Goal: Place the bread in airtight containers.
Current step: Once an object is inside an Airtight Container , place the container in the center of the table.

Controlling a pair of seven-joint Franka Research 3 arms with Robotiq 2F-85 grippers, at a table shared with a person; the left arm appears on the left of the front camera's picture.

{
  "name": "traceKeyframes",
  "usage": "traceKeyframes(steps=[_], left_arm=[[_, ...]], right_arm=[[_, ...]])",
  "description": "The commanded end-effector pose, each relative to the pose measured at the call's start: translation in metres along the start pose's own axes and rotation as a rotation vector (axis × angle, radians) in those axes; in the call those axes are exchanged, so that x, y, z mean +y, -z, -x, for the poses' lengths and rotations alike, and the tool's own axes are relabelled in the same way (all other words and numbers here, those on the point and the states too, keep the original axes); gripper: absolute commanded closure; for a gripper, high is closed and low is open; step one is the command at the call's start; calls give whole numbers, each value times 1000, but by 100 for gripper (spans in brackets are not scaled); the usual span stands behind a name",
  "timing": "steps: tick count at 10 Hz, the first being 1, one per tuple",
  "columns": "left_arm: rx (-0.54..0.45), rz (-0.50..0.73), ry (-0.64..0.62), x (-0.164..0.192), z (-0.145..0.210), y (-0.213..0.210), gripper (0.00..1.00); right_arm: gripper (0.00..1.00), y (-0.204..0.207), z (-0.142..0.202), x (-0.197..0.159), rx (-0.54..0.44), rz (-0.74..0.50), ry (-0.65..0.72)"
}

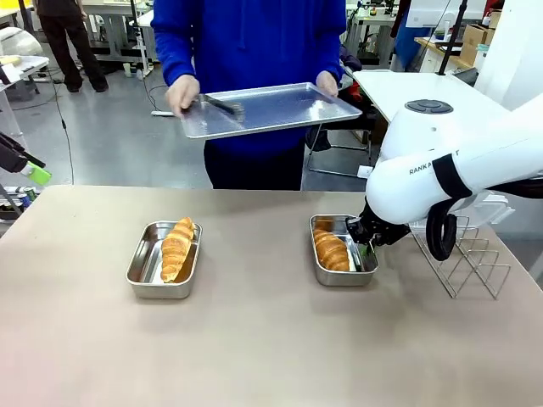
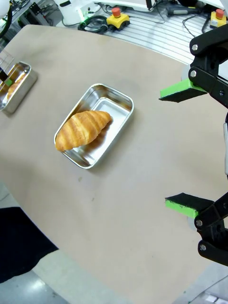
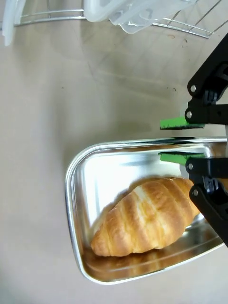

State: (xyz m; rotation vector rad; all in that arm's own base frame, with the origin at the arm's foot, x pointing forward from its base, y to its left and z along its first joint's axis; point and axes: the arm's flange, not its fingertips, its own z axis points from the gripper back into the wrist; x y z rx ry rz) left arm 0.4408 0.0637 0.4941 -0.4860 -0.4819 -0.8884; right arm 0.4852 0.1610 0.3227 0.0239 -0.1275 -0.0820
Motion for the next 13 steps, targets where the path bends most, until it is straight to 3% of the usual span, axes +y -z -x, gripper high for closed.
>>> traceKeyframes(steps=[1, 2, 4, 7, 8, 13], left_arm=[[16, 2, -7, -1, -1, -2, 0], [16, 2, -7, -1, -1, -2, 0], [16, 2, -7, -1, -1, -2, 0], [16, 2, -7, -1, -1, -2, 0], [16, 2, -7, -1, -1, -2, 0], [16, 2, -7, -1, -1, -2, 0]], right_arm=[[35, -14, -1, 2, -16, 24, 22], [0, -29, -3, -2, -36, 7, 16], [0, -80, -7, -9, -133, -58, -38], [0, -161, -5, -42, -266, -405, -315], [0, -185, -3, -61, -334, -464, -396], [0, -212, 0, -156, -465, -705, -780]])
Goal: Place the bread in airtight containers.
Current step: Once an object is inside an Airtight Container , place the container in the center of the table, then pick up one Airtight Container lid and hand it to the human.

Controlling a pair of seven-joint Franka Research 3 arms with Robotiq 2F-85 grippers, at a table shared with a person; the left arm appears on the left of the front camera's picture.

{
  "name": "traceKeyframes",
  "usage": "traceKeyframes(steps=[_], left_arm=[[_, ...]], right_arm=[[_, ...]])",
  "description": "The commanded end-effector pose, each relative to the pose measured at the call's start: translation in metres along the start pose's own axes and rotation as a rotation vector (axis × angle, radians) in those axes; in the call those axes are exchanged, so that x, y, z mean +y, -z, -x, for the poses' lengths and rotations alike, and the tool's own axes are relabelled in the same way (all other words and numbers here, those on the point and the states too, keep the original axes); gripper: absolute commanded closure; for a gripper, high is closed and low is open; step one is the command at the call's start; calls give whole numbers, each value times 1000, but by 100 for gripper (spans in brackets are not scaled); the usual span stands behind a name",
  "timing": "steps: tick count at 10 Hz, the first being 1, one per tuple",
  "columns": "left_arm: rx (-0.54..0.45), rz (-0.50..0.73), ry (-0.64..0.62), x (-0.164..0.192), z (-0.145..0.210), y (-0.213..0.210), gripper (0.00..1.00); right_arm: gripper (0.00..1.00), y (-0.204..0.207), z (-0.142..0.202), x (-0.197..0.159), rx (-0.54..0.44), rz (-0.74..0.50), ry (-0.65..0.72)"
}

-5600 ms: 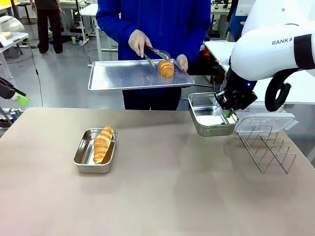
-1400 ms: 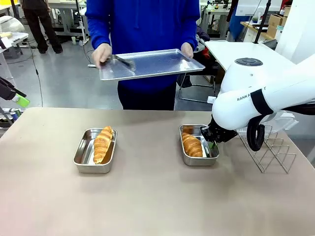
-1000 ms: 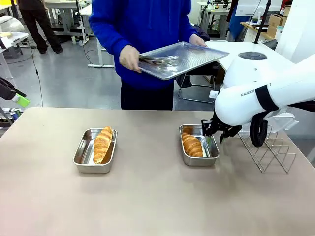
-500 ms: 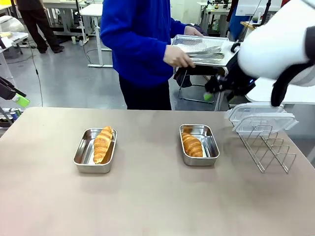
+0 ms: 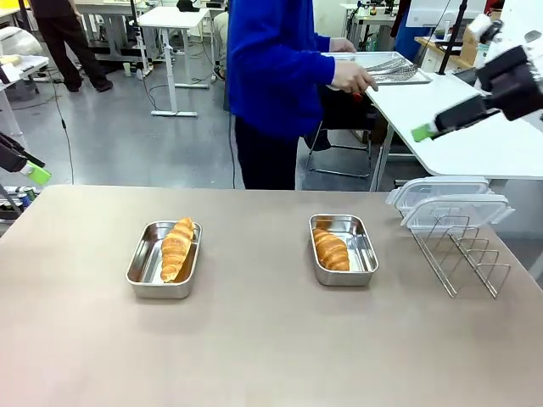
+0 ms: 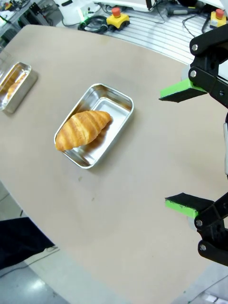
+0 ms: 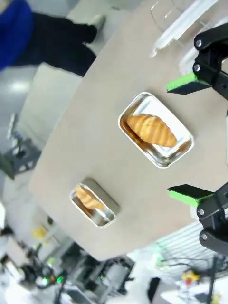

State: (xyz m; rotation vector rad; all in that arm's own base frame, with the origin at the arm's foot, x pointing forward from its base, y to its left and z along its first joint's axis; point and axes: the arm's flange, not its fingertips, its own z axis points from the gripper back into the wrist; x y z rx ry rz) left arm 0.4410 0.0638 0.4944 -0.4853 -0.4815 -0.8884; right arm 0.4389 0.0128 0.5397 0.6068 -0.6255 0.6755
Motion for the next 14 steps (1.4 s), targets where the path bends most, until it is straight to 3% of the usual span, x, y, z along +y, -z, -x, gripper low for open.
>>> traceKeyframes(steps=[1, 14], left_arm=[[15, 3, -7, -1, -1, -2, 0], [15, 3, -7, -1, -1, -2, 0]], right_arm=[[0, -2, 15, -20, -4, -76, -78], [0, -10, 22, -18, 5, -61, -74]])
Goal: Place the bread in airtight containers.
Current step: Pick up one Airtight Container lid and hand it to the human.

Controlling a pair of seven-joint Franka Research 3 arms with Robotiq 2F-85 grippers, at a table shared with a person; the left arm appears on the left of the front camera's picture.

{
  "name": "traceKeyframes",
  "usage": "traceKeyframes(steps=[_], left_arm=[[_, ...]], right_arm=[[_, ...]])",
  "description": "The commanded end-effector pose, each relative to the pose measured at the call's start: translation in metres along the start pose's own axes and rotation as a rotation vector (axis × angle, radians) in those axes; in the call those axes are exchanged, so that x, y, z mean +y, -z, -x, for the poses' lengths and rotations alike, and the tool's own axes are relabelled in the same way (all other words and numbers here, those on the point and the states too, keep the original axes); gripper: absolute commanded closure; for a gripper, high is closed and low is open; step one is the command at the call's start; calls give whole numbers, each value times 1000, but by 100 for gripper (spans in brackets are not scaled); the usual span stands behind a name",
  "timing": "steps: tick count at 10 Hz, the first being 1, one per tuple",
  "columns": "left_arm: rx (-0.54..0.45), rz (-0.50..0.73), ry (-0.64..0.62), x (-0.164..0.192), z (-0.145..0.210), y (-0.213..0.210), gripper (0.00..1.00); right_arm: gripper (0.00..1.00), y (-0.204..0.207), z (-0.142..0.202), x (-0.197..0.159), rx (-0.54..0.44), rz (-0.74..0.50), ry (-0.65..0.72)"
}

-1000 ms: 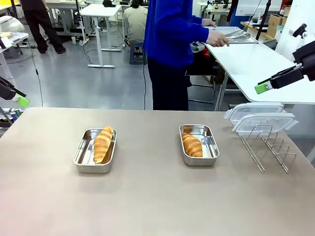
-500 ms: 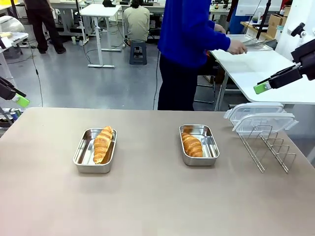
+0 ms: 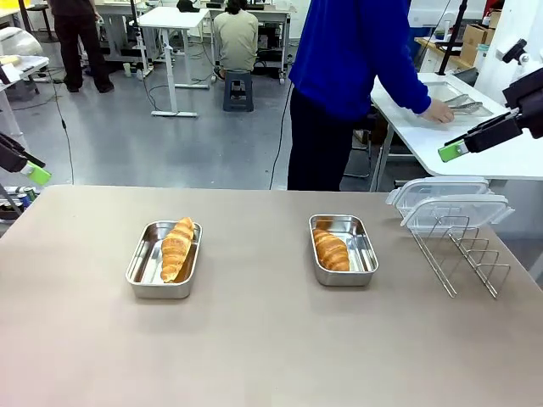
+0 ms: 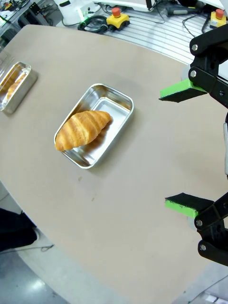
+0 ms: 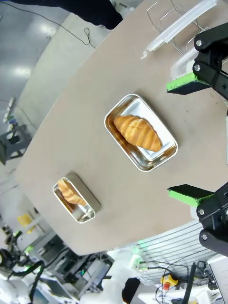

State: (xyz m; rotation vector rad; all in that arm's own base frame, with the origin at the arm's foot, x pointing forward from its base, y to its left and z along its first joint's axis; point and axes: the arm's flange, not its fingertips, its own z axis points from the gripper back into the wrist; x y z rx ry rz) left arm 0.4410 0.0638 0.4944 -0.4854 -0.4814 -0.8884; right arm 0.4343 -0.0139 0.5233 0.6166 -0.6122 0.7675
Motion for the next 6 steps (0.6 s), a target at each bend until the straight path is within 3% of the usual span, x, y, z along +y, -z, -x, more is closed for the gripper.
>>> traceKeyframes(steps=[1, 3, 6], left_arm=[[15, 3, -7, -1, -1, -2, 0], [15, 3, -7, -1, -1, -2, 0], [15, 3, -7, -1, -1, -2, 0]], right_arm=[[0, 0, 0, 0, 0, 0, 0], [0, -5, -3, -11, 88, 99, -133], [0, 2, 3, -18, 249, 142, -444]])
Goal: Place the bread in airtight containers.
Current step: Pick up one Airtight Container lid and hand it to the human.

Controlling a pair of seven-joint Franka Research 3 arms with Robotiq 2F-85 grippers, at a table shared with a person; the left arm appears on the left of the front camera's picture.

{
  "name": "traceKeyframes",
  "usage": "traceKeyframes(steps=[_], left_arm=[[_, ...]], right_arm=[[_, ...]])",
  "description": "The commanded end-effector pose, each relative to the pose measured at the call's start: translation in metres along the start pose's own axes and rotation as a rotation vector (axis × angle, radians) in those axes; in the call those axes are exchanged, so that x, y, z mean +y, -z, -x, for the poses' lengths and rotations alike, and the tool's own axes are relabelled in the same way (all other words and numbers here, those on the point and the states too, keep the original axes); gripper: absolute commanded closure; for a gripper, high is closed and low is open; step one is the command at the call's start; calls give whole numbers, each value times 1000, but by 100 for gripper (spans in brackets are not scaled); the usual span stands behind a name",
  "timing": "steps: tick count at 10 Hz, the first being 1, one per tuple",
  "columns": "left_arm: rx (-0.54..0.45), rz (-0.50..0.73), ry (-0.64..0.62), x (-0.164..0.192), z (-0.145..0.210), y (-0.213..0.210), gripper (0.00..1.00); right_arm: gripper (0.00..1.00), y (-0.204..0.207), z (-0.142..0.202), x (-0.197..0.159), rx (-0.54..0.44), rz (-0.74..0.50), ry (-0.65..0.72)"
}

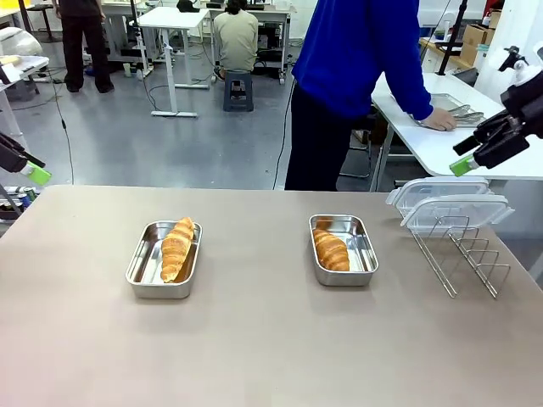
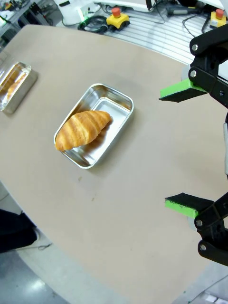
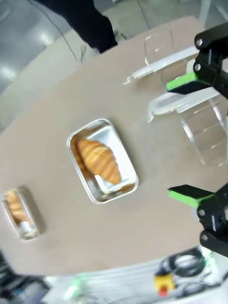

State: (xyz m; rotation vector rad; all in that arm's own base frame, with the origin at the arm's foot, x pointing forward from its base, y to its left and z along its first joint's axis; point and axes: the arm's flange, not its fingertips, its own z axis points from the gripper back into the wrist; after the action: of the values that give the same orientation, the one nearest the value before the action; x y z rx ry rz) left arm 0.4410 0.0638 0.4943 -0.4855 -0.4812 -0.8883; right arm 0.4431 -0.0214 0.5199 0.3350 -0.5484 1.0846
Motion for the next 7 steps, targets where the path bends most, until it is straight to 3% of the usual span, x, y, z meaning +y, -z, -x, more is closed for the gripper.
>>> traceKeyframes(steps=[1, 4, 7], left_arm=[[15, 2, -7, -1, -1, -2, 0], [15, 2, -7, -1, -1, -2, 0], [15, 2, -7, -1, -1, -2, 0]], right_arm=[[0, 10, 7, -4, 87, 22, -228], [0, 28, 24, -8, 183, 24, -502], [0, 48, 29, -19, 316, 83, -521]])
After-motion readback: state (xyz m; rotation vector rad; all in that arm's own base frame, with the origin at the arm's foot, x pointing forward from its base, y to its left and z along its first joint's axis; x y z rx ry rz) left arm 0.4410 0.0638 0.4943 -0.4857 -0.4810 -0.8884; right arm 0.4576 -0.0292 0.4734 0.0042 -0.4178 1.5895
